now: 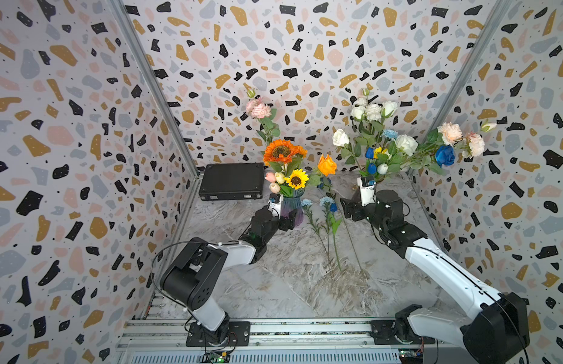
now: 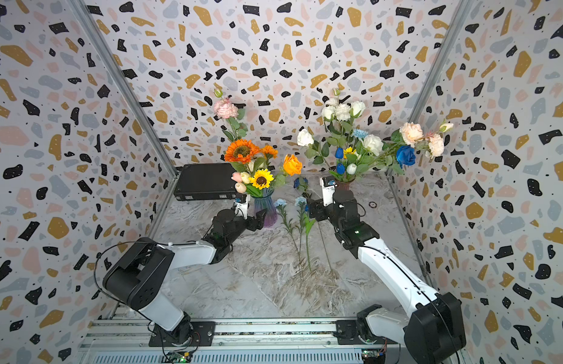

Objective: Pick out blue flowers from the vase
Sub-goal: Place the flower at the center of the board, then move the vase to the center of the board.

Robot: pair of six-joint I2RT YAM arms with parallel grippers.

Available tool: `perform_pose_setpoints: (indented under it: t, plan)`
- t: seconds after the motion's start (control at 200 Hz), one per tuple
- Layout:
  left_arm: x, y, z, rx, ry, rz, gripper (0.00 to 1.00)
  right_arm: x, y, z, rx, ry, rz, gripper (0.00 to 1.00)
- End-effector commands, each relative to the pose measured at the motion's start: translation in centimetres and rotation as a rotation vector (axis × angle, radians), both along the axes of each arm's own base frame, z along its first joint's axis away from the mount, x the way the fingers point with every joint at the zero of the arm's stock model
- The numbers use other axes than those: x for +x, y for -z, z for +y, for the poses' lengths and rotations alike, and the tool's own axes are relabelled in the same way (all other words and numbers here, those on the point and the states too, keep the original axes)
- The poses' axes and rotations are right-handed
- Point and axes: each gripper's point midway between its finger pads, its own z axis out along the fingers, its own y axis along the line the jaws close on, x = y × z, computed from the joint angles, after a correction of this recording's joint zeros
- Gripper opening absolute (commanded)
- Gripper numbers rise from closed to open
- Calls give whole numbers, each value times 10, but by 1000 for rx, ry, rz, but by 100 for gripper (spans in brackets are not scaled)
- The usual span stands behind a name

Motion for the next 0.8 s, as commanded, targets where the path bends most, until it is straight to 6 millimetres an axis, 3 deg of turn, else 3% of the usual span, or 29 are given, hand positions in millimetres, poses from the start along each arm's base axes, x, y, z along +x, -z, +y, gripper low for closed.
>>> perform_pose_setpoints:
  t: [0.0,0.34,0.796]
  plan:
    - [11,-37,-9,-80,6,-131,89,-3,2,-8,-26,29,3,89]
    - [29,-27,-18,-125,-21,-159,89,-5,-3,-10,24,38,-23,89]
    - [43,-12,-4,-1,-159,-203,89,-10,-3,-14,26,45,-33,89]
